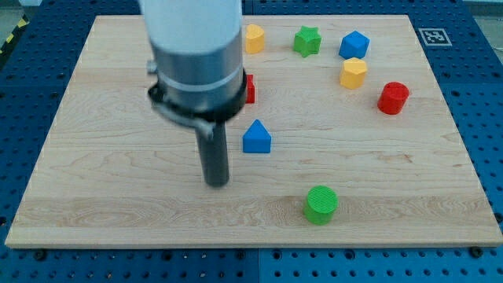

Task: Push the green circle up a bit

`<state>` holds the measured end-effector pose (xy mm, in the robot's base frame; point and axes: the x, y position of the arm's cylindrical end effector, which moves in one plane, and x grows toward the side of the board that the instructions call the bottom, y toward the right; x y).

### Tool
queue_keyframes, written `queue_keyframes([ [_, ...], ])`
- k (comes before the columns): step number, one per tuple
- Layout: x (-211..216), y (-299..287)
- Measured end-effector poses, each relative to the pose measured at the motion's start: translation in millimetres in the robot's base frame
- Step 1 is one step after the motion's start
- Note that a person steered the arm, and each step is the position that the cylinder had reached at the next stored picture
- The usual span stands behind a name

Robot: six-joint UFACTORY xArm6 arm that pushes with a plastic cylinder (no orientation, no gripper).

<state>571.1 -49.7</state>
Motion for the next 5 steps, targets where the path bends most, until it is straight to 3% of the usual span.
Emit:
queue_keyframes([
  [1, 48, 20],
  [3, 28, 174],
  [4, 36, 158],
  [5, 8, 210],
])
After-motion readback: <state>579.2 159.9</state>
